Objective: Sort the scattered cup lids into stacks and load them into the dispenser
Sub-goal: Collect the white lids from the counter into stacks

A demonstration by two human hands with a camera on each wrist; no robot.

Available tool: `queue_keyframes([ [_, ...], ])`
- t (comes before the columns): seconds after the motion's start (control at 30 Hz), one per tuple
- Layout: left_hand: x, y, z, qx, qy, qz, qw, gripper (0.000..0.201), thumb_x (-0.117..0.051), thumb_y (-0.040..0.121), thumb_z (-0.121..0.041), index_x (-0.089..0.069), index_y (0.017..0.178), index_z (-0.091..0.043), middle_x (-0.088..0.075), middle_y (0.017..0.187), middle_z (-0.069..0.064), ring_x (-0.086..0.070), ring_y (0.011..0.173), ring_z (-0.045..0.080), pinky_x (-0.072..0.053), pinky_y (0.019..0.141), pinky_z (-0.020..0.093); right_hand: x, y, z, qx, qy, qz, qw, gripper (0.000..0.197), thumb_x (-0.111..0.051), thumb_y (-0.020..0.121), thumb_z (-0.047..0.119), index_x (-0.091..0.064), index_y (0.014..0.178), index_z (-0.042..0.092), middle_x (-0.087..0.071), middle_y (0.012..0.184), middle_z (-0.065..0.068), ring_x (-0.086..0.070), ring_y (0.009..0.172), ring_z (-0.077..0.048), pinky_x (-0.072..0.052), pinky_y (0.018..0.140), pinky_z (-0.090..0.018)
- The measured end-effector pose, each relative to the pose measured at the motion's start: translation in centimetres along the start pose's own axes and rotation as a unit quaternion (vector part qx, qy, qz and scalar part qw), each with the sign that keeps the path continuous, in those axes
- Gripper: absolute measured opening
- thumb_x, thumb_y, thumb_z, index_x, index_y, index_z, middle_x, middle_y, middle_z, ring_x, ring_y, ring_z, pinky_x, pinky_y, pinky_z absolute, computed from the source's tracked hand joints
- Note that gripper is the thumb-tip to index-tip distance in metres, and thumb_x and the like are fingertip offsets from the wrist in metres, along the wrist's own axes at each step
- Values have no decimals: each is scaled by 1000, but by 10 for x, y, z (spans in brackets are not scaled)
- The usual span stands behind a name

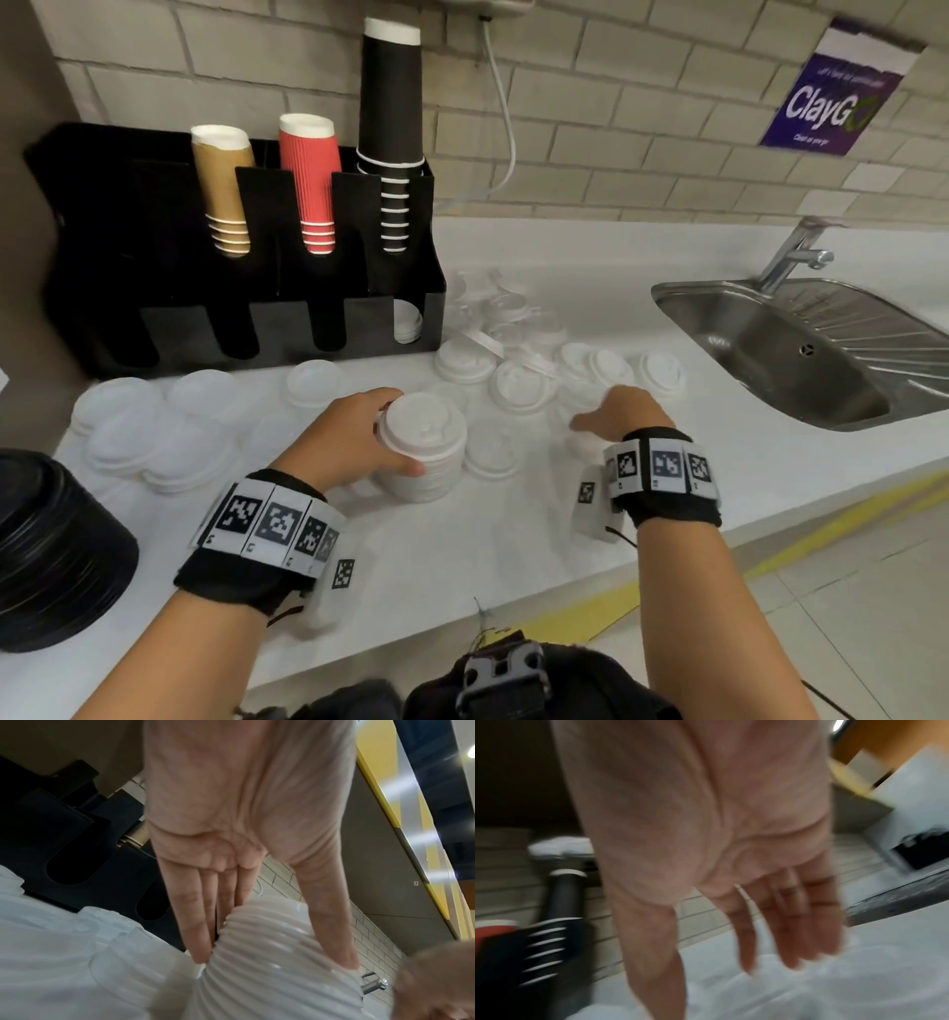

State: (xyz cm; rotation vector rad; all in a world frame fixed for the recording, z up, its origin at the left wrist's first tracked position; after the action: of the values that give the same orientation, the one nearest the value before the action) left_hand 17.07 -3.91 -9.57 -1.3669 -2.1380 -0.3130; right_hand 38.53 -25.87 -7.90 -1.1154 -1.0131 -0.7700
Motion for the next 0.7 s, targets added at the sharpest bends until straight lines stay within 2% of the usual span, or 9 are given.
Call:
queue_keyframes([
  [0.1,0,0,-1,-1,-5,2,1000,57,-91,60,-21,-61,106,-33,-65,106,-18,-59,101,4,-48,90,29,-4,12,-24,-49,18,43,998,46,-69,80,45,-61,104,7,-62,120,-13,-60,104,-30,-44,72,-31],
  [0.17,0,1,-1,-3,-6,2,1000,58,-91,60,-21,-61,107,-33,-65,106,-18,-60,101,5,-48,91,30,-4,18,-23,-44,31,47,997,62,-70,80,48,-56,123,6,-57,130,-13,-56,116,-30,-44,84,-34],
  [0.23,0,2,-1,-3,-6,3,1000,58,-91,60,-20,-61,107,-34,-65,107,-17,-60,102,7,-49,93,33,-4,20,-16,-31,65,36,997,81,-70,80,49,-40,140,5,-48,141,-14,-48,127,-31,-40,96,-36],
  [0.3,-1,2,0,-2,-6,4,1000,58,-91,60,-20,-61,107,-33,-66,108,-15,-61,103,9,-49,95,36,-5,24,-9,-21,107,18,994,101,-74,77,48,-18,149,7,-42,145,-16,-44,131,-32,-39,99,-38],
  [0.37,-1,2,1,-2,-9,4,1000,58,-92,59,-20,-62,108,-32,-66,108,-14,-61,103,10,-50,96,38,-8,27,-2,-11,118,4,993,117,-79,72,46,0,151,12,-41,145,-17,-43,131,-33,-39,102,-41],
  [0.43,-1,3,0,-5,-12,3,1000,56,-92,59,-20,-62,106,-33,-66,107,-15,-61,102,9,-50,95,39,-9,29,4,6,106,-11,994,124,-83,69,40,7,151,14,-45,141,-18,-45,129,-34,-40,105,-44],
  [0.5,-1,3,0,-8,-14,3,1000,57,-92,59,-20,-60,102,-38,-65,107,-17,-60,102,7,-50,95,37,-9,30,7,20,93,-5,995,127,-85,69,32,11,151,16,-51,135,-18,-51,124,-34,-44,101,-44],
  [0.57,1,4,1,-8,-15,1,1000,58,-92,58,-21,-58,100,-42,-64,107,-20,-59,104,6,-49,95,35,-10,28,9,33,76,27,996,129,-85,67,28,13,151,20,-56,129,-17,-56,116,-33,-48,88,-41],
  [0.7,2,5,2,-1,-4,-5,1000,71,-93,55,-26,-47,107,-43,-52,103,-30,-56,102,9,-46,91,30,-8,10,19,90,55,58,993,108,-82,64,35,-9,143,34,-57,98,-2,-61,84,-25,-47,65,-33],
])
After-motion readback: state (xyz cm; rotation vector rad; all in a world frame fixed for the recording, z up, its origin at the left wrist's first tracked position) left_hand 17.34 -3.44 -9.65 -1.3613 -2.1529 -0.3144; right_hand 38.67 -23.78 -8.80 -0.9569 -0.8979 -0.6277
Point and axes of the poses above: each hand's wrist, its own y-axis towards the middle knuckle, its own x-axis out of the back of the hand, z = x × y, the point moved 7 cm from there along y, towards the middle knuckle
